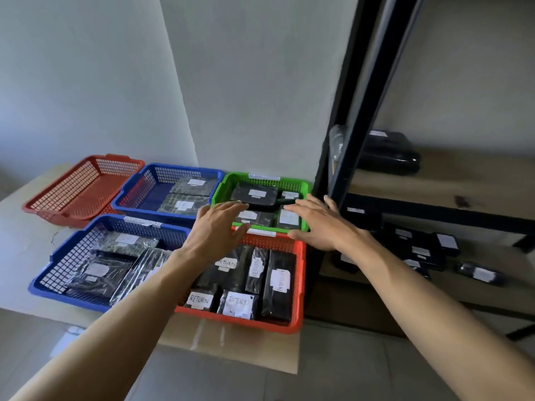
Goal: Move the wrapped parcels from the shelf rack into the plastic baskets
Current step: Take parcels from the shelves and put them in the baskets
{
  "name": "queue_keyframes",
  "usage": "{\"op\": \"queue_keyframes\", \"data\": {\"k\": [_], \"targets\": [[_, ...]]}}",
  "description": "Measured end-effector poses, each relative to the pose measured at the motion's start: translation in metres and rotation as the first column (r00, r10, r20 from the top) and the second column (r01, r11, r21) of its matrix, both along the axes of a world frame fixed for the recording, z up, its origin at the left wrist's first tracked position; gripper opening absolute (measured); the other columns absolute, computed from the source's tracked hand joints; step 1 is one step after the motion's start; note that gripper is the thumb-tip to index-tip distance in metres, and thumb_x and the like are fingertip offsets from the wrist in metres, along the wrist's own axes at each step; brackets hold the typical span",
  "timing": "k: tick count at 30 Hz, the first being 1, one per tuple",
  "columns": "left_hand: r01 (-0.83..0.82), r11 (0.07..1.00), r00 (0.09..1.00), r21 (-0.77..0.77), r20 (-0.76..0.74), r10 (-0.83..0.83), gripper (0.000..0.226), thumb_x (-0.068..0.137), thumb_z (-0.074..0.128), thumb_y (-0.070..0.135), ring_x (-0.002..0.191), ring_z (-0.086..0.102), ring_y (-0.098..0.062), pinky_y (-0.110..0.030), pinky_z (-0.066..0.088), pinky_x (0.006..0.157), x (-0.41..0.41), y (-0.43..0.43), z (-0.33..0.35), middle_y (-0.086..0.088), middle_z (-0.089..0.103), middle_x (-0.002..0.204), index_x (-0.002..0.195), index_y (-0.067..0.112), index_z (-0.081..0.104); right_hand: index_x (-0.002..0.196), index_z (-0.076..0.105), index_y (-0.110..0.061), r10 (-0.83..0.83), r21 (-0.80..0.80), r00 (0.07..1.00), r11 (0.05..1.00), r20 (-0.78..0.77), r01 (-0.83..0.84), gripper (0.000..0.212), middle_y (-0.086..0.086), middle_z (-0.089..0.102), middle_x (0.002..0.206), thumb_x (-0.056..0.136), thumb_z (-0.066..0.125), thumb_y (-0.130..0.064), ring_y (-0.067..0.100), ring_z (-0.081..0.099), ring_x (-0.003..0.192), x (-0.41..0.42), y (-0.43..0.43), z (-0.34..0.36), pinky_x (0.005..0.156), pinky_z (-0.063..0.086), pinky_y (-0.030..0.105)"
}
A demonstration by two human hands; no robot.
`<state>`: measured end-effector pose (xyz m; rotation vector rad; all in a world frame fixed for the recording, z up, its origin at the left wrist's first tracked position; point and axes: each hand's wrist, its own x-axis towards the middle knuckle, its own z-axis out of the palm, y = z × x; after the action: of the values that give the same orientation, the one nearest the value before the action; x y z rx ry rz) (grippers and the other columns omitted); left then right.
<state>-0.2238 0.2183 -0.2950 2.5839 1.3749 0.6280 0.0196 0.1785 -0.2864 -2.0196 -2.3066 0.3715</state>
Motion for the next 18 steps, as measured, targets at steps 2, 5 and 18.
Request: {"op": "queue_keyframes", "data": {"k": [2,5,18], "targets": [[0.047,0.998,0.999,0.042,-0.018,-0.046,0.047,0.09,0.06,0.039,0.131,0.044,-0.018,-0.043,0.027,0.109,0.017,-0.017,0.004,0.003,0.052,0.139,0.133,0.022,0.053,0.15,0.026,-0.034,-0.027,0.059,1.0,0.998,0.011,0.026,0.064,0.0,0.018,0.161,0.094,0.053,-0.048,0.019,0.001,0.15,0.014,-0.025,0.01,0.119,-0.008,0.051],[0.088,0.993,0.996,0.073,-0.025,-0.086,0.047,0.091,0.058,0.041,0.136,0.038,-0.019,-0.051,0.022,0.112,0.046,-0.045,0.008,0.003,0.049,0.143,0.134,0.024,0.052,0.148,0.033,-0.033,-0.064,0.162,0.997,0.985,0.048,0.056,0.057,-0.002,0.023,0.16,0.095,0.052,-0.045,0.019,0.004,0.15,0.036,-0.061,0.022,0.119,-0.008,0.052],[0.214,0.976,0.976,0.048,0.014,-0.215,0.05,0.091,0.054,0.046,0.136,0.035,-0.016,-0.045,0.017,0.115,0.197,-0.132,0.032,0.004,0.046,0.144,0.136,0.025,0.048,0.144,0.04,-0.034,-0.32,0.279,0.947,0.913,0.04,0.297,0.052,-0.006,0.037,0.153,0.095,0.053,-0.045,0.016,0.019,0.147,0.16,-0.18,0.044,0.118,0.001,0.049]]}}
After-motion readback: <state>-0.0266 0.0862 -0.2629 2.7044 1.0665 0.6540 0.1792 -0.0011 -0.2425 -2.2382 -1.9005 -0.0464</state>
